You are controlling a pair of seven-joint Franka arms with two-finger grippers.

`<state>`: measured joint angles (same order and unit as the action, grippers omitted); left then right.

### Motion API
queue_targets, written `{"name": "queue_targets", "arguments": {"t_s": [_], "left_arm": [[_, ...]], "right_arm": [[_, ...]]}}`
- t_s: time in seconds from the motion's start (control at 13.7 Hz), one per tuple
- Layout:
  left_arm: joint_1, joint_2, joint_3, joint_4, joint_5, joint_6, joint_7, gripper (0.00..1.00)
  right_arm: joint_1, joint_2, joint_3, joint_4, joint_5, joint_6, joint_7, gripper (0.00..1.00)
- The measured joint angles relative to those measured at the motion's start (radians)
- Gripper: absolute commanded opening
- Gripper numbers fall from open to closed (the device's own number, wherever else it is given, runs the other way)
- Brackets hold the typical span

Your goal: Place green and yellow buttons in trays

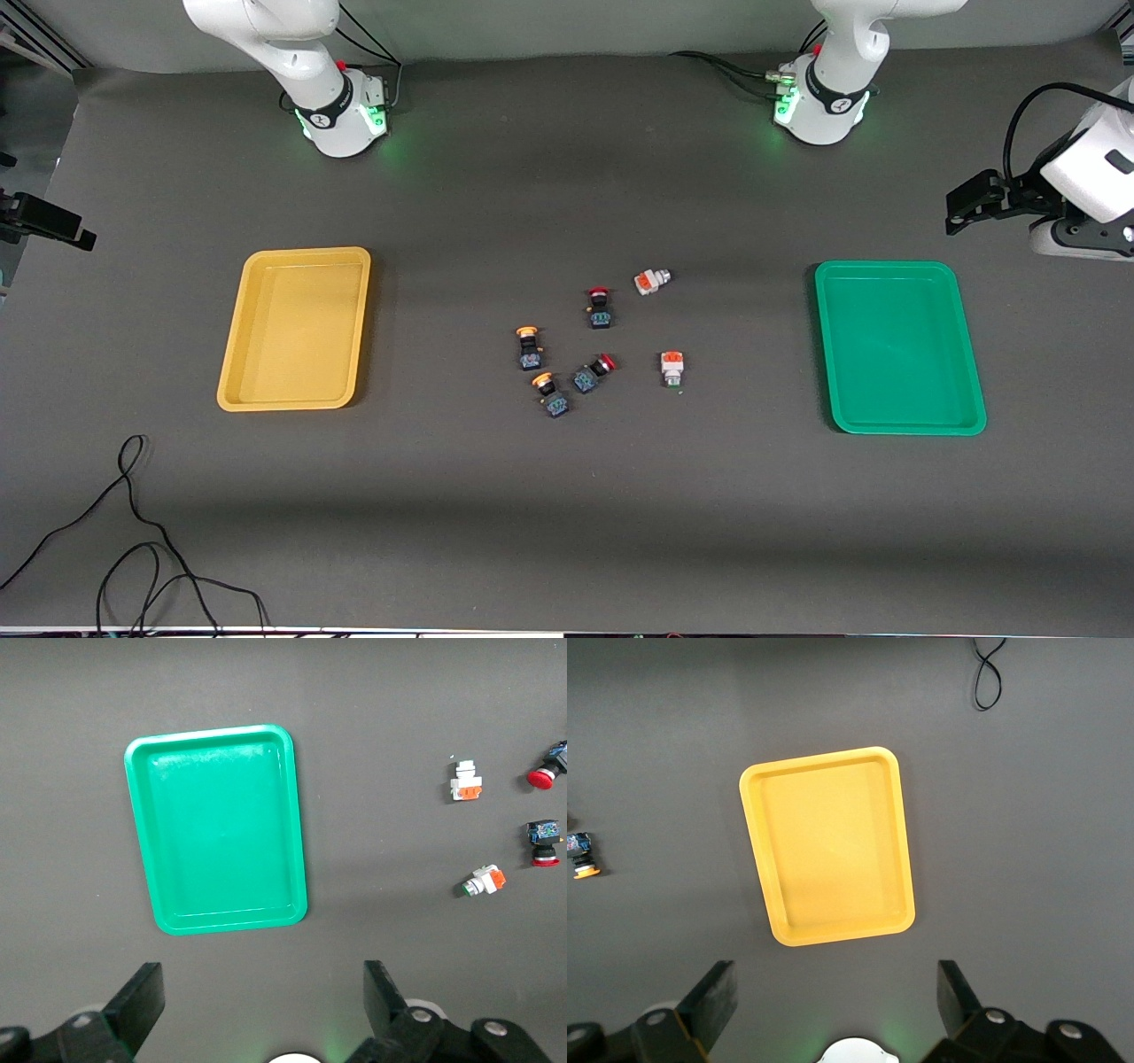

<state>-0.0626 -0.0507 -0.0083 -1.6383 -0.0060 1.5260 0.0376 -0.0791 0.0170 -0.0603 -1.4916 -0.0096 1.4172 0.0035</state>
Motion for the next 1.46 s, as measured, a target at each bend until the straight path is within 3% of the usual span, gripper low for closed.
{"name": "queue_targets", "arguments": {"t_s": [0.95,1.46], "left_arm": [[-0.003,0.0,-0.006,-0.007,-0.002,0.0,0.0,1.0],[-0.056,0.0,-0.02,-0.047,-0.036,0.013,-0.014,1.0]], "right_arm": [[-0.001,0.0,-0.006,0.001,0.0,0.0,0.0,1.0],[0.0,0.008,-0.003,0.001,0.0,0.0,-0.001,1.0]]}}
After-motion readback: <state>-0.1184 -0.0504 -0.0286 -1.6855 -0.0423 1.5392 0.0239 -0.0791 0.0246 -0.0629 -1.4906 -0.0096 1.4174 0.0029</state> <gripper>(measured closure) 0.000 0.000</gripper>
